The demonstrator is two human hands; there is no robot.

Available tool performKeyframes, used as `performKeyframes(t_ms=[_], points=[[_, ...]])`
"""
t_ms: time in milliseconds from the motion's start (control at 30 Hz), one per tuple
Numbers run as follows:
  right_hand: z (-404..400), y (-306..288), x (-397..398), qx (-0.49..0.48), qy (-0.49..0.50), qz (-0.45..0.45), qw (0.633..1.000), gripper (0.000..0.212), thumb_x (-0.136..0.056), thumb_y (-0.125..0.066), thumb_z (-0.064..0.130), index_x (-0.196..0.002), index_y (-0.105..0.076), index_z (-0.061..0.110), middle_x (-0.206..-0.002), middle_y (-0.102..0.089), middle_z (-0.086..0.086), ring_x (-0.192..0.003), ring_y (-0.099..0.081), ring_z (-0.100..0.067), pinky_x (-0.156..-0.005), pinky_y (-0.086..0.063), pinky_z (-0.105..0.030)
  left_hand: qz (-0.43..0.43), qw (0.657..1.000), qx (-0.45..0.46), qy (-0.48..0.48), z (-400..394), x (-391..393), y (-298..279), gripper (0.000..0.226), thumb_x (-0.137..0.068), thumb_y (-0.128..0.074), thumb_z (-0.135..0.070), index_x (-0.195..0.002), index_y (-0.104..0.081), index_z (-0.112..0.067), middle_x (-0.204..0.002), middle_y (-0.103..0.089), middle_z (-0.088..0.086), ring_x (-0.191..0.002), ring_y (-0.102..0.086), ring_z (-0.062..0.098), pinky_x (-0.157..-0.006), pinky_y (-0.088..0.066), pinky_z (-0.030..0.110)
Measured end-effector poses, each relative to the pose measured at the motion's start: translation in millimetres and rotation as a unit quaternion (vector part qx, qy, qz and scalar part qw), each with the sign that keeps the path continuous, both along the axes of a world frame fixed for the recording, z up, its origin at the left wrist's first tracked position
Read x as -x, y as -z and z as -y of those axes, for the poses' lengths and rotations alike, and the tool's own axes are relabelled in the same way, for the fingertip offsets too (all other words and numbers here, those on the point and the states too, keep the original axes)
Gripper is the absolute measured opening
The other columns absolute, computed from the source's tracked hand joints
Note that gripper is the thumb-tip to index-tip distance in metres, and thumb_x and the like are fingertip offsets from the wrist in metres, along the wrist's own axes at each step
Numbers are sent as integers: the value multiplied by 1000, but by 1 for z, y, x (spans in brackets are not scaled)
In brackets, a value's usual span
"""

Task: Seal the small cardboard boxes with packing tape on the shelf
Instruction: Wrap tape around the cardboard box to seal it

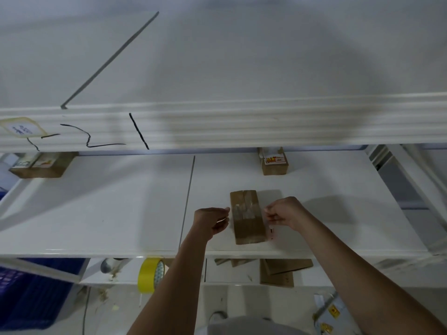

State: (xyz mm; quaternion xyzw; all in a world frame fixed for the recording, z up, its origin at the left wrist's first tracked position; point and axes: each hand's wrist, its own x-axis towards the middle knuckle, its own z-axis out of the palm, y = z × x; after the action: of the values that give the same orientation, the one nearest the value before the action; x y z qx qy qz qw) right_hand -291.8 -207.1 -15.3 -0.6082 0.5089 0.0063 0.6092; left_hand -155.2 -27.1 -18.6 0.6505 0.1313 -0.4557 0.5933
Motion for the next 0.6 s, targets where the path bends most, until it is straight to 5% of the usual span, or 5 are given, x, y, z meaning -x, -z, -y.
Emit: performKeyframes(t_ms=[600], points=[[-5, 19, -5, -8, 23, -33, 999, 8, -88, -70, 0, -95, -70, -5, -91, -75, -20, -83, -75, -30, -81, -62, -45, -20, 999, -20, -28, 9, 7, 21, 18, -80, -78, -1, -95, -72, 5, -94, -70, 20, -82, -69, 28, -78, -62, 37]])
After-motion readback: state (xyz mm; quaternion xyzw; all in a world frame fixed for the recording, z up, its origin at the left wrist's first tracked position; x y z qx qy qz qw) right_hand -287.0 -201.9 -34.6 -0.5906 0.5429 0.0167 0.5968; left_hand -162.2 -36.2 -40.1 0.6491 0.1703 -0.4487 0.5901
